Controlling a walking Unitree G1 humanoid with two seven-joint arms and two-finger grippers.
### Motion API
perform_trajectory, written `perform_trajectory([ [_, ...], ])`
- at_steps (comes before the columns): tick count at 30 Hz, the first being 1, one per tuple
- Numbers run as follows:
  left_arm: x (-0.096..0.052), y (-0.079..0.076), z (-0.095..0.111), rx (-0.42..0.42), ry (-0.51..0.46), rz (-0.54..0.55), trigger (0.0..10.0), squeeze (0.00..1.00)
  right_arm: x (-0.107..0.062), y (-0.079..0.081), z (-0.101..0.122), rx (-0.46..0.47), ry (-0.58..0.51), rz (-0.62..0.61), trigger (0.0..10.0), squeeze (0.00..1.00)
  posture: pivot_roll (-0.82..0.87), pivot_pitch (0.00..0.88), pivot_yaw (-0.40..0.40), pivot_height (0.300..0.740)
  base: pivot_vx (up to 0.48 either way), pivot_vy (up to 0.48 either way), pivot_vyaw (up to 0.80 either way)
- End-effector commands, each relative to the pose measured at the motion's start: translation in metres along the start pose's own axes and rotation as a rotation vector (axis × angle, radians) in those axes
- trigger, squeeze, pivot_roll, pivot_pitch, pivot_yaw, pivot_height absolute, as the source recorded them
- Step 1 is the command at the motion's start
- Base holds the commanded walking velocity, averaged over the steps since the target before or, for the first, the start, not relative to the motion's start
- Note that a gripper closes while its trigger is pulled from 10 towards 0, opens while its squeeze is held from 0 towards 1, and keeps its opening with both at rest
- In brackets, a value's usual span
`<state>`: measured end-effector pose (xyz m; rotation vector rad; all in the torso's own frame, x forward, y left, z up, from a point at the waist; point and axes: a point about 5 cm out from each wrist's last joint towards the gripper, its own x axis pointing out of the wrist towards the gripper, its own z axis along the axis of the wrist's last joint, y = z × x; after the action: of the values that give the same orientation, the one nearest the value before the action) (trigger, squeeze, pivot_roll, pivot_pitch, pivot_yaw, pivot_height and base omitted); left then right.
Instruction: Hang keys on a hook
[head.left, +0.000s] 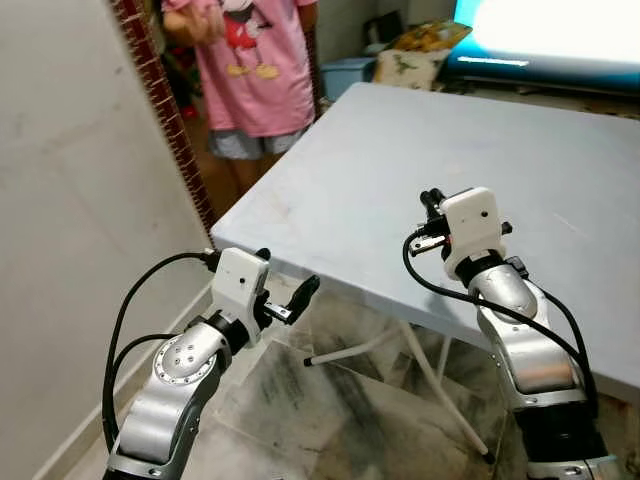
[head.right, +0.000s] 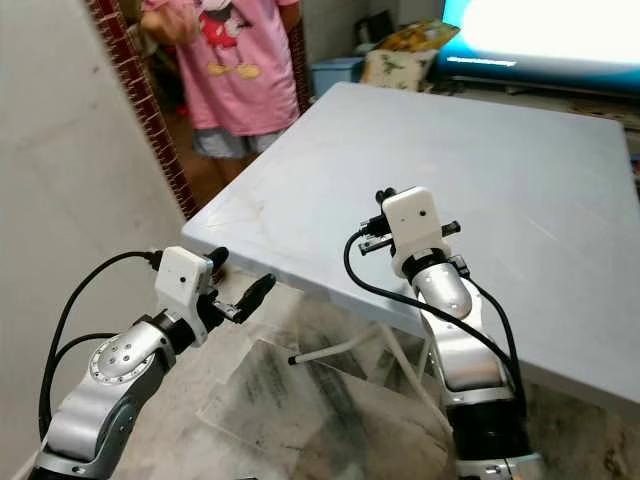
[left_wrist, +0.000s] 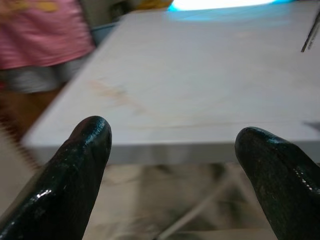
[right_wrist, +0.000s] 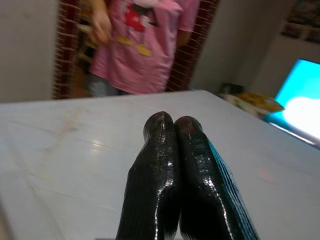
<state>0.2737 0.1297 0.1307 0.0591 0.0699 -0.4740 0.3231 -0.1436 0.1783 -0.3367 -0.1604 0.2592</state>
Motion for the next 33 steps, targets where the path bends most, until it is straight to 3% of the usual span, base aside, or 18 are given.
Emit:
perform_trajectory([
  [1, 0.001, 0.0, 0.002, 0.011, -0.007, 0.011, 10.0, 0.0, 0.001, -0.002, 0.006, -0.013, -0.026, 0.004, 10.0, 0.0, 0.04, 0.013, 0.097, 0.74, 0.0, 0.0, 0.8],
  [33, 0.006, 0.008, -0.005, 0.031, -0.011, 0.163, 10.0, 0.0, 0.008, 0.005, 0.017, -0.006, -0.067, 0.06, 10.0, 0.0, 0.02, 0.0, 0.068, 0.74, 0.0, 0.0, 0.8],
])
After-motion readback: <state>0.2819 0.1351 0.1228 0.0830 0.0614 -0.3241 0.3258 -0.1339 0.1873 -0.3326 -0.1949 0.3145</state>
